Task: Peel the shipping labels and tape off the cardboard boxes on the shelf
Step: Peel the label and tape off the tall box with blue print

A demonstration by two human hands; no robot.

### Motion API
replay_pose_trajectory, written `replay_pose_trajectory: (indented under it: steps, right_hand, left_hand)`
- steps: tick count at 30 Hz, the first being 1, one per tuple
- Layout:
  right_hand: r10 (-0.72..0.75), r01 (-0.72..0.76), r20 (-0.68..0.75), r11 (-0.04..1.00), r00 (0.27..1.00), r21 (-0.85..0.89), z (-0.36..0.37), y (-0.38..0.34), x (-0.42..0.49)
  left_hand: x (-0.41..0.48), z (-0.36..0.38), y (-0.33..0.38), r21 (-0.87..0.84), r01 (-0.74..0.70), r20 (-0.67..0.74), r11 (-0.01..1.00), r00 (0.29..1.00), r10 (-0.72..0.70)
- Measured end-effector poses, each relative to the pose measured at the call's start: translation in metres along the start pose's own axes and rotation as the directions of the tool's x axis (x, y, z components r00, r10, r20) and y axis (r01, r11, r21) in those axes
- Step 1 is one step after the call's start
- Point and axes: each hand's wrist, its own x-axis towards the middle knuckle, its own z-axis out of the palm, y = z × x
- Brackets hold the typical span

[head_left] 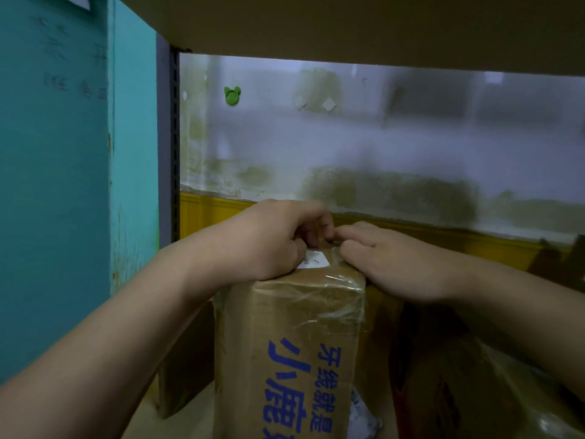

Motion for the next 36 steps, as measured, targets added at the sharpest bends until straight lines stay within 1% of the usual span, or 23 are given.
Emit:
replay_pose_trajectory:
  steps: [3, 6, 13, 20, 22, 25, 28, 32, 34, 36]
  right_hand:
    - [0.014, -0.014, -0.004, 1.0, 1.0, 0.019, 0.0, 0.0, -0.001]
    - [0.003, -0.003, -0.002, 1.0, 1.0, 0.001, -0.001, -0.001, -0.002]
    - [-0.013, 0.013, -0.001, 1.0, 1.0, -0.018, 0.0, -0.001, -0.002]
    - [0.02, -0.02, -0.012, 1.0, 1.0, -0.007, 0.0, 0.003, 0.0]
    - [0.019, -0.019, -0.014, 1.0, 1.0, -0.011, 0.001, 0.003, 0.001]
    - [-0.004, 0.004, -0.019, 1.0, 1.0, -0.019, -0.001, 0.001, 0.001]
    - [-0.019, 0.019, -0.014, 1.0, 1.0, -0.009, -0.001, -0.001, 0.0]
    - [-0.025, 0.025, -0.026, 1.0, 0.999, 0.002, 0.0, -0.001, -0.001]
    - [-0.022, 0.022, -0.025, 1.0, 0.999, -0.017, -0.003, -0.001, -0.001]
    - [-0.032, 0.028, -0.066, 0.998, 0.997, -0.058, -0.008, 0.001, 0.0]
  left_hand:
    - [-0.002, 0.0, 0.001, 0.014, 0.018, -0.007, 1.0, 1.0, -0.018]
    - [-0.002, -0.001, 0.003, 0.022, 0.028, -0.016, 0.999, 0.999, -0.028]
    - [-0.001, -0.002, 0.006, 0.029, 0.036, 0.017, 0.999, 0.999, -0.037]
    - [0.003, 0.0, 0.003, 0.069, 0.013, 0.01, 0.998, 1.0, -0.014]
    - [0.002, 0.0, 0.0, 0.039, 0.013, -0.01, 0.999, 1.0, -0.013]
    - [-0.002, -0.002, -0.004, -0.051, 0.004, -0.036, 0.999, 0.999, -0.006]
    - [-0.005, -0.007, -0.006, -0.101, -0.003, 0.012, 0.995, 1.0, 0.005]
    - [-0.005, -0.01, -0.007, -0.117, 0.006, 0.042, 0.993, 0.999, -0.001]
    - [-0.004, -0.01, -0.007, -0.125, -0.009, 0.039, 0.992, 0.999, 0.014]
    - [-0.004, -0.009, -0.007, -0.144, -0.033, 0.041, 0.989, 0.998, 0.04]
